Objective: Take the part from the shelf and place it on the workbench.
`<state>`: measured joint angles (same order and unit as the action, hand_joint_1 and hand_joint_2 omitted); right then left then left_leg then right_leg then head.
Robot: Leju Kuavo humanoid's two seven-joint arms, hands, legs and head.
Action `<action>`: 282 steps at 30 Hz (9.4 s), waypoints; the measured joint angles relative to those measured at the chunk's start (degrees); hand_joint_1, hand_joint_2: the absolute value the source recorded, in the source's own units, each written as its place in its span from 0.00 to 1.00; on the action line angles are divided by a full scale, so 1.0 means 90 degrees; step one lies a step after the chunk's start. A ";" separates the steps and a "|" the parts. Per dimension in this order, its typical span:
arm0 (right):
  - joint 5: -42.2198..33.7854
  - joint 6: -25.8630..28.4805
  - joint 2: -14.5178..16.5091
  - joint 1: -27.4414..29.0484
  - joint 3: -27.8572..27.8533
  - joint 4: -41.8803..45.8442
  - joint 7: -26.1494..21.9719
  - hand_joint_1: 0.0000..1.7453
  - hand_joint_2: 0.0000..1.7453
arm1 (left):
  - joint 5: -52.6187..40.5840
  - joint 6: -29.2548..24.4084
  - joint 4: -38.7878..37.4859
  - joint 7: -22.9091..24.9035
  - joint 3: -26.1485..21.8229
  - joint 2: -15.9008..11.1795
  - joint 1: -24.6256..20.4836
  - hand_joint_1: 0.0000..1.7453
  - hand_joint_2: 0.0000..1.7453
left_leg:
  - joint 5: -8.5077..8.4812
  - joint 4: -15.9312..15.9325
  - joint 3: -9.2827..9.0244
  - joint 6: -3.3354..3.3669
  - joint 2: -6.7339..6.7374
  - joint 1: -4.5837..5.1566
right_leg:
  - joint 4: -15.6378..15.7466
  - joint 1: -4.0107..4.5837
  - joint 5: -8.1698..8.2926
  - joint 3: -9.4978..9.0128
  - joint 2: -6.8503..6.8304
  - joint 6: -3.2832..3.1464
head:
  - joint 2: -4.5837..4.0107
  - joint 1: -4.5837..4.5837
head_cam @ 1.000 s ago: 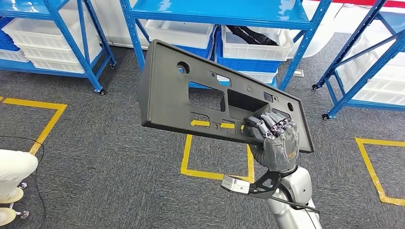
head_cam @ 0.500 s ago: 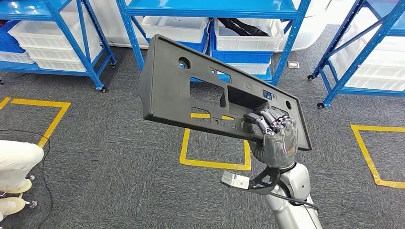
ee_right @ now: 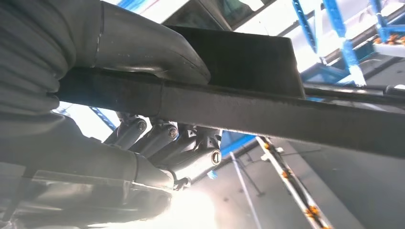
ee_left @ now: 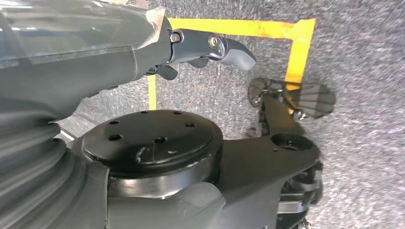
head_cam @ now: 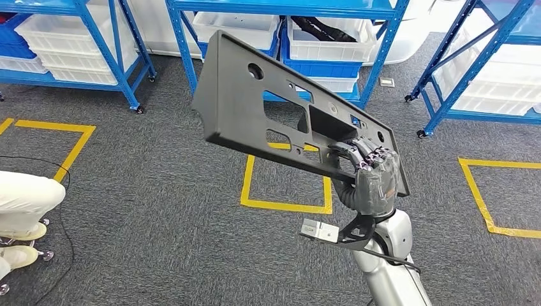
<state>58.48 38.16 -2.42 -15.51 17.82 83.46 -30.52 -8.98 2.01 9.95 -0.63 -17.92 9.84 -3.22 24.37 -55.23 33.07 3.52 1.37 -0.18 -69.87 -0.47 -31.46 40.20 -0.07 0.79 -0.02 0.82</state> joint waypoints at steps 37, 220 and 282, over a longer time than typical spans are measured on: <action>0.1259 0.0002 -0.0099 0.1059 -0.0371 0.0587 0.1264 1.00 1.00 | -0.0614 -0.0603 0.0005 -0.2234 0.0174 -0.0039 0.0097 0.00 1.00 | 0.0155 -0.0150 -0.0098 -0.0298 0.0362 -0.0095 | 0.1295 -0.0188 0.0465 -0.0844 -0.0377 0.0352 | 0.0000 -0.0117; 0.3291 -0.0533 -0.1964 -0.1450 -0.0448 -0.3307 0.3314 1.00 1.00 | -0.0732 0.0327 0.0000 -0.1668 0.0061 -0.0130 0.0225 0.00 1.00 | 0.0204 -0.0276 -0.0022 -0.0049 0.0446 0.0041 | 0.1167 -0.0070 0.0701 -0.0539 -0.0436 0.0403 | 0.0000 -0.0181; 0.3496 -0.1270 -0.0245 -0.1907 0.1930 -0.2671 0.3088 1.00 1.00 | -0.1086 0.0822 -0.0003 -0.1870 0.0083 -0.0145 0.0142 0.00 1.00 | 0.0108 -0.0403 0.0182 -0.0095 -0.0202 0.0129 | 0.1412 -0.0044 0.0904 -0.0589 0.0133 0.0138 | 0.0000 -0.0170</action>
<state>89.94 26.74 -4.62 -32.67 35.19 59.42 -2.72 -18.75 9.40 9.92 -17.46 -17.18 8.54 -1.94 25.34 -58.86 34.71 2.67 -0.45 0.99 -57.16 -0.86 -23.32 34.90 1.13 2.03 -0.02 -0.71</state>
